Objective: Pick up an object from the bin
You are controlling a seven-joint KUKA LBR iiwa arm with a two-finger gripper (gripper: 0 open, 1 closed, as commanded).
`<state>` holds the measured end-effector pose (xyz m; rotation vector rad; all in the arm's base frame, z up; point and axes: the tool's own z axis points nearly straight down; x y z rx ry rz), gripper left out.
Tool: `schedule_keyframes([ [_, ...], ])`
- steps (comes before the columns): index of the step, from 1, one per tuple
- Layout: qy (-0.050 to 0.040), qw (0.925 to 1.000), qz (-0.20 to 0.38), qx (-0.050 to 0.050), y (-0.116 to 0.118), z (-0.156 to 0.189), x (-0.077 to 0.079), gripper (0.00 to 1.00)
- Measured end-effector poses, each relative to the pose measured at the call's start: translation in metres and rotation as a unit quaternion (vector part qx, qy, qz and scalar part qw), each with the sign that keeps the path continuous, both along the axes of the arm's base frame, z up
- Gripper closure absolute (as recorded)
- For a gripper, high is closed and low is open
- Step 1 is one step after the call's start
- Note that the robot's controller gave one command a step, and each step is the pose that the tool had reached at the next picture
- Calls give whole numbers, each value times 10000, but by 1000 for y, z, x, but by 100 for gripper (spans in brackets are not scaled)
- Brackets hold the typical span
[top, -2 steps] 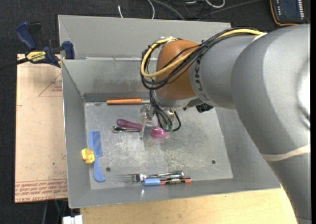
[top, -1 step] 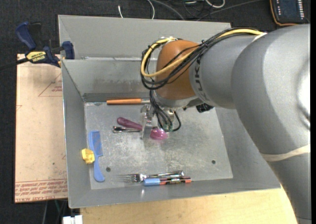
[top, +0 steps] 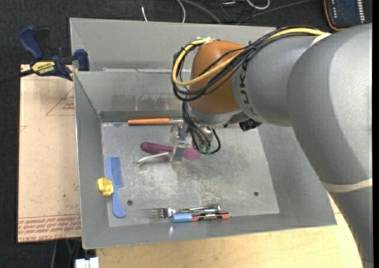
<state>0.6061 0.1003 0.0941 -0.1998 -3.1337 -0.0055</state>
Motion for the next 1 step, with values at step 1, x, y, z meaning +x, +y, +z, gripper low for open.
schedule_keyframes([
  [1,-47,10000,1,7,0,33,3,100],
])
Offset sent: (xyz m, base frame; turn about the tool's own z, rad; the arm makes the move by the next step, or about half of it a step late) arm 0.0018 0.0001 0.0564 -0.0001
